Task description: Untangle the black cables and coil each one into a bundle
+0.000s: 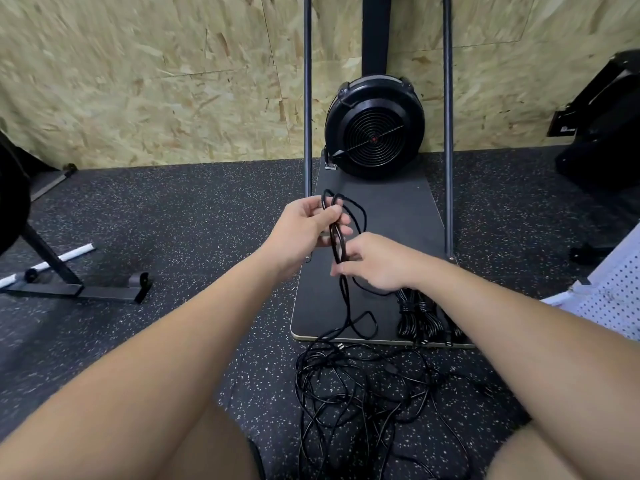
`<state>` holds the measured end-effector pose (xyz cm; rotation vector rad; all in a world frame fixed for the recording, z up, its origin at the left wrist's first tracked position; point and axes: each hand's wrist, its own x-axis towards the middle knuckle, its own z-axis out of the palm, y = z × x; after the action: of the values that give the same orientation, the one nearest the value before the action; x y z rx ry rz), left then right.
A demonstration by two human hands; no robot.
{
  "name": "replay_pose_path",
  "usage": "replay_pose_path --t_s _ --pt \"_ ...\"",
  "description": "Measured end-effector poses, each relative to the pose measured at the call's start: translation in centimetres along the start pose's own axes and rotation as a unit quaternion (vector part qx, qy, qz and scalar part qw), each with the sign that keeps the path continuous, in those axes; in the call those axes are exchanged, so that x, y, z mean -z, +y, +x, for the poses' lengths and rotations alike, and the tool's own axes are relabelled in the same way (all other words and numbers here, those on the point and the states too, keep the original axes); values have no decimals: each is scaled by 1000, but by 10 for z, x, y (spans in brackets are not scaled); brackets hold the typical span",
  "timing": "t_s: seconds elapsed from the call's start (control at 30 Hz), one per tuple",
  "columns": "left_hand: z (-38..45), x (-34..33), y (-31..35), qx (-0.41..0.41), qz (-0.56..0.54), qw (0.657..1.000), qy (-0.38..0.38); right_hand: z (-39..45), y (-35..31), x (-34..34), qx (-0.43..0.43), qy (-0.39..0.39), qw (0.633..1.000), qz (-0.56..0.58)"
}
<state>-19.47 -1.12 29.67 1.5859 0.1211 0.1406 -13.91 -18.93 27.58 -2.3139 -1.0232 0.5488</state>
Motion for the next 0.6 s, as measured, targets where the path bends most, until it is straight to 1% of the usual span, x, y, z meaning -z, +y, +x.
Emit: replay_pose_path --t_s 0.03,0.1,0.13,0.2,0.23,0.27,0.33,0.37,0.4,0.5,0.6 --pt "0 2 0 3 -14 1000 -7 -2 -2 3 3 5 1000 -8" --pt "1 7 -1 9 -45 998 -47 -4 -2 9 5 39 999 -25" --pt "2 11 -3 14 -58 996 -73 -4 -3 12 0 77 997 -33" --pt "5 23 -9 43 -61 990 -116 -4 -8 23 -14 177 983 -38" --pt "5 29 -13 61 -43 988 -137 -5 -9 30 -20 213 977 -20" --pt "3 33 -16 77 -3 983 -165 -4 -10 36 -22 232 972 17" --pt "-6 31 -19 88 115 963 -225 -4 -11 42 -19 243 967 80" --pt "-11 26 -21 88 161 953 -242 -6 -12 43 -17 246 965 89" --pt "-15 19 -22 85 185 948 -243 -7 -12 43 -16 250 964 89" --pt "-18 5 -34 60 234 950 -199 -9 -17 43 -10 273 954 122" --pt "-15 0 -47 56 263 944 -194 -12 -22 44 -2 284 946 154"
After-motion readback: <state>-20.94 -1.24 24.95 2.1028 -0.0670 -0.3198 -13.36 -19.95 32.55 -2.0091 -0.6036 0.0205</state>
